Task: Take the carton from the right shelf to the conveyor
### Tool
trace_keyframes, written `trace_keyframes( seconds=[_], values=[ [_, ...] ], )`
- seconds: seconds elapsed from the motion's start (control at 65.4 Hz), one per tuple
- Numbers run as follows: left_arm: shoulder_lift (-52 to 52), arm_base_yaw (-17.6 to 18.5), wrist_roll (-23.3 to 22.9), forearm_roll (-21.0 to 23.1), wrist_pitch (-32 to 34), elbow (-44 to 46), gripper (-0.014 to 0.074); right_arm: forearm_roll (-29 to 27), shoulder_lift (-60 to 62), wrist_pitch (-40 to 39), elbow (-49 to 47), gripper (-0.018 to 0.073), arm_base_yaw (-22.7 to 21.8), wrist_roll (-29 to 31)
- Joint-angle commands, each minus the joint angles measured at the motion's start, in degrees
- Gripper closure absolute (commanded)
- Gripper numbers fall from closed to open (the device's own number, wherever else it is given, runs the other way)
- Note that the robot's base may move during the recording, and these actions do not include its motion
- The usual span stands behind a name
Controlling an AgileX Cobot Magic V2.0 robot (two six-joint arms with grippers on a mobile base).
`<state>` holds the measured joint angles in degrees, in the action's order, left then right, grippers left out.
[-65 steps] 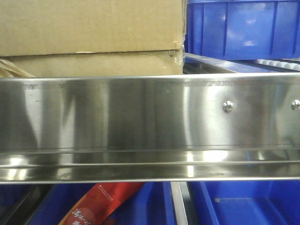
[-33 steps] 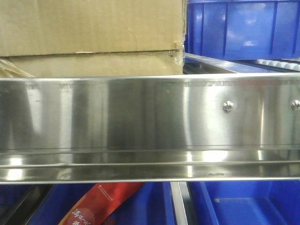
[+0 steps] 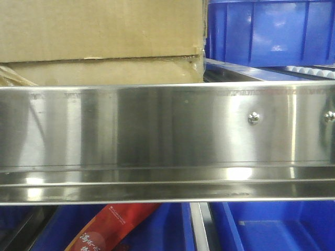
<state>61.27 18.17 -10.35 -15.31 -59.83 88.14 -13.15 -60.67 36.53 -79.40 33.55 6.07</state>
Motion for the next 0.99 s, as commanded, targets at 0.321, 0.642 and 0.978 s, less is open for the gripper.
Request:
trace_keyframes(
  seconds=[0.321,0.642,0.978],
  values=[
    [13.1,-17.6,6.4,13.4,-6.8,11.0,0.0132,12.5,-27.6,28.9,-35.6,-0.0010,1.6,-13.4],
    [20.8,-20.5,7.2,13.5,-6.3,11.0,0.0132,15.0,-41.9,33.4,-48.6,-0.0010,1.8,-15.6],
    [25.9,-20.5,7.2,13.2,-6.3,11.0,0.0132,15.2,-48.5,33.4,-48.6,-0.0010,1.8,-16.7]
  ],
)
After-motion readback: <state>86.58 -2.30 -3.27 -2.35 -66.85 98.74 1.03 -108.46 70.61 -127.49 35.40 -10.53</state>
